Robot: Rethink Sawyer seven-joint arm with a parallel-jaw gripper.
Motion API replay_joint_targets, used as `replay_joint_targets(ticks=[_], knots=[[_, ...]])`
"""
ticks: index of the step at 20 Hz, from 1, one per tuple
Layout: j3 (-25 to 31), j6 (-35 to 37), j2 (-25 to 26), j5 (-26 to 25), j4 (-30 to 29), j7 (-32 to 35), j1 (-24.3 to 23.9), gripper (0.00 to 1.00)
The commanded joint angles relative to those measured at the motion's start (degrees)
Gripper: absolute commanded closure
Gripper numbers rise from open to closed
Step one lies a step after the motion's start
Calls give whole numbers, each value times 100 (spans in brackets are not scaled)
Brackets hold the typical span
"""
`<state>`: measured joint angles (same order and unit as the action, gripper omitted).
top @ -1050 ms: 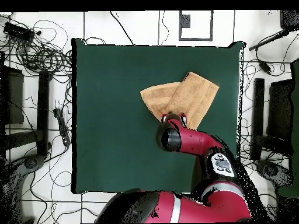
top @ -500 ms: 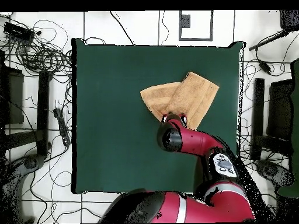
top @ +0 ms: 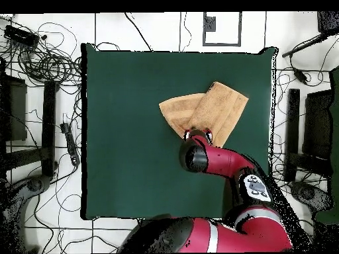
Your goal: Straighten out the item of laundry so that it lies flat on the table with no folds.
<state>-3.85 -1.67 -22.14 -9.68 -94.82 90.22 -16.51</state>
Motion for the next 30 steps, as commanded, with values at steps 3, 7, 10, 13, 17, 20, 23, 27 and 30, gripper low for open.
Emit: replay_joint_targets(ticks=[3,7,10,13,17,20,23,27,30], knots=[[778,137,720,-318,-791,773,41,0],[791,103,717,-331,-793,773,24,0],[816,97,710,-357,-813,754,-24,0],[851,103,712,-410,-825,715,-78,0],[824,98,711,-440,-817,719,-68,0],[845,105,714,-535,-805,666,-111,0],[849,74,726,-606,-806,677,-151,0],[863,37,729,-700,-815,667,-178,0],[946,47,717,-738,-843,684,-261,0]])
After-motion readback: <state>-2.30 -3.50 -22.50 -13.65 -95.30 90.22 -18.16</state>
